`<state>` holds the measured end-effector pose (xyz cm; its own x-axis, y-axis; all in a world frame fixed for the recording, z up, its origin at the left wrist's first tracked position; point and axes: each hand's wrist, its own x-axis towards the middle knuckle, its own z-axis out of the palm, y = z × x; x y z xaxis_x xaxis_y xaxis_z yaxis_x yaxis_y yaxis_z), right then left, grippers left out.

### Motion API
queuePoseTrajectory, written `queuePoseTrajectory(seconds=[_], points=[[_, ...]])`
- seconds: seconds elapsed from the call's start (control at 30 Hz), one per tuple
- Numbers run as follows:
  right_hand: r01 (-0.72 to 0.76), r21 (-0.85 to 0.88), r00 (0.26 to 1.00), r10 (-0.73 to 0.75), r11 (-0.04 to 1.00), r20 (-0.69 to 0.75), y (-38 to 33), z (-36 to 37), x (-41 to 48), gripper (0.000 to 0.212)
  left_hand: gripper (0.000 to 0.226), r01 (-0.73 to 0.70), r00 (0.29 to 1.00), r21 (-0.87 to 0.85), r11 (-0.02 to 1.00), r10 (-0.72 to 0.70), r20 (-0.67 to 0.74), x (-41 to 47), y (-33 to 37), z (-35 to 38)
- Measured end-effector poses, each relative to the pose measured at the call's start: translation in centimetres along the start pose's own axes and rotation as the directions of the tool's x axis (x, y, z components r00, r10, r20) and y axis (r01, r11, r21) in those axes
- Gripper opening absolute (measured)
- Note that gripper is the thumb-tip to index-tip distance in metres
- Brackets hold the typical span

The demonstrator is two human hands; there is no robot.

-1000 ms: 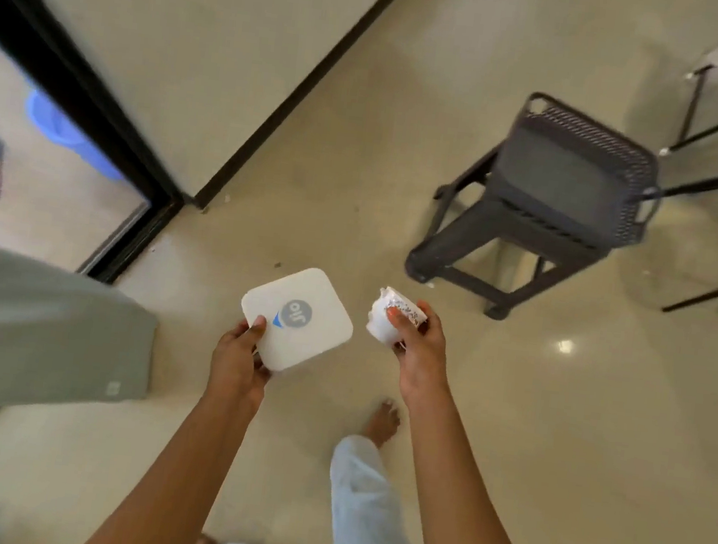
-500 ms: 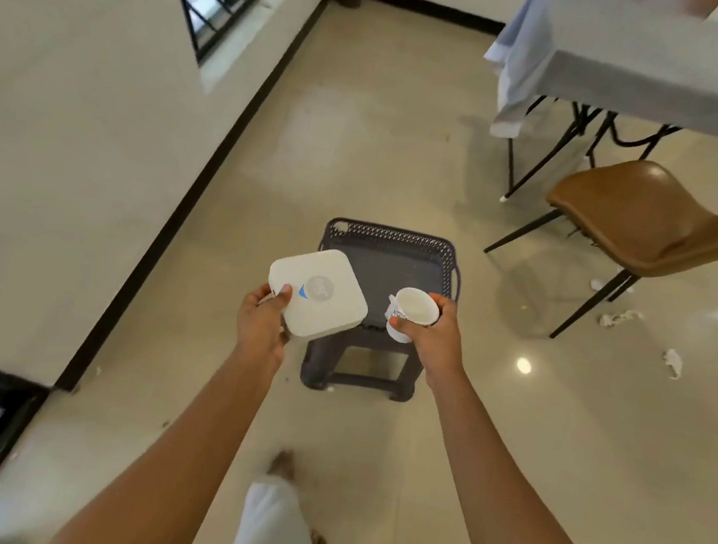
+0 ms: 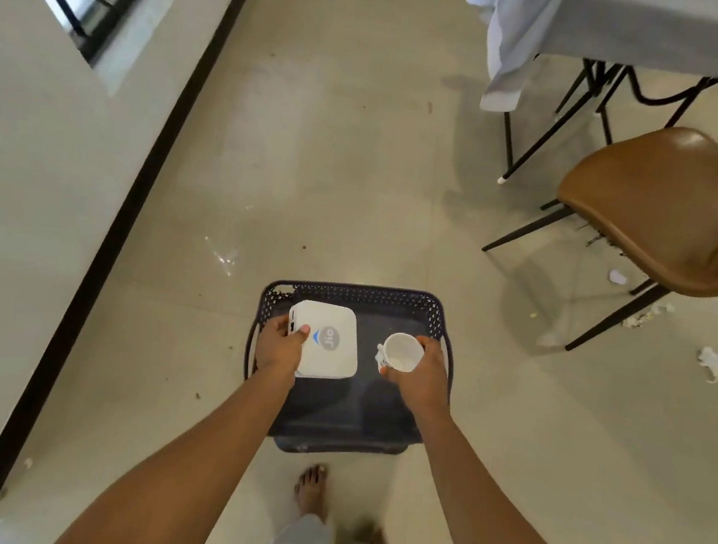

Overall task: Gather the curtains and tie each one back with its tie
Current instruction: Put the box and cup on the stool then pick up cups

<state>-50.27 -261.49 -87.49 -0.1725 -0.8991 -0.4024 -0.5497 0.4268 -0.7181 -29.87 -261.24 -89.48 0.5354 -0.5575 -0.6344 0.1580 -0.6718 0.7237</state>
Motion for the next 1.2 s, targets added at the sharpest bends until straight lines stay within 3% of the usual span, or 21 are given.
queuePoseTrajectory(seconds=[0.13, 0.33, 0.37, 0.43, 0.5, 0.57, 0.77, 1.03, 1.07, 1.13, 1.2], points=[[0.009, -0.066, 0.999, -0.006, 0.998, 0.044, 1.3, 1.8, 3.3, 0.077, 0.037, -0.042, 0.998, 0.131, 0.991, 0.048, -0.044, 3.0, -0.5, 2.0], [0.108, -0.092, 0.993, -0.102, 0.990, 0.067, 1.7, 4.0, 4.8, 0.072, 0.049, -0.211, 0.959, 0.421, 0.882, 0.271, -0.087, 2.7, -2.9, 2.4], [0.121, -0.097, 0.992, -0.117, 0.988, 0.054, 1.7, 4.2, 4.9, 0.071, 0.057, -0.279, 0.937, 0.513, 0.812, 0.347, -0.040, 2.2, -3.2, 2.5], [0.149, -0.111, 0.989, -0.147, 0.982, 0.029, 1.7, 4.2, 5.2, 0.068, 0.085, -0.407, 0.883, 0.731, 0.548, 0.439, 0.162, 1.6, -3.9, 2.9], [0.170, -0.124, 0.985, -0.170, 0.977, 0.014, 1.8, 4.1, 5.9, 0.067, 0.109, -0.452, 0.864, 0.844, 0.288, 0.377, 0.335, 1.5, -4.4, 3.5], [0.188, -0.136, 0.982, -0.189, 0.973, 0.012, 1.9, 4.1, 6.6, 0.069, 0.115, -0.450, 0.867, 0.879, 0.159, 0.313, 0.388, 1.9, -4.9, 3.9], [0.209, -0.184, 0.977, -0.199, 0.960, 0.075, 2.0, 5.0, 7.5, 0.074, 0.104, -0.432, 0.874, 0.889, 0.153, 0.316, 0.370, 3.8, -5.2, 2.9], [0.259, -0.245, 0.966, -0.255, 0.934, 0.049, 0.7, 6.7, 8.2, 0.074, 0.099, -0.448, 0.862, 0.881, 0.151, 0.334, 0.381, 3.6, -4.8, 2.6], [0.270, -0.256, 0.963, -0.264, 0.928, 0.057, 0.6, 6.8, 8.2, 0.075, 0.099, -0.471, 0.844, 0.866, 0.164, 0.370, 0.389, 3.4, -4.3, 2.3], [0.286, -0.299, 0.958, -0.269, 0.911, 0.096, 0.5, 6.5, 8.0, 0.082, 0.088, -0.547, 0.751, 0.795, 0.262, 0.574, 0.328, 2.9, -3.0, 1.1], [0.293, -0.373, 0.956, -0.283, 0.881, 0.083, 0.5, 5.4, 7.6, 0.090, 0.071, -0.545, 0.666, 0.730, 0.412, 0.742, 0.078, 3.1, -2.3, -1.3]])
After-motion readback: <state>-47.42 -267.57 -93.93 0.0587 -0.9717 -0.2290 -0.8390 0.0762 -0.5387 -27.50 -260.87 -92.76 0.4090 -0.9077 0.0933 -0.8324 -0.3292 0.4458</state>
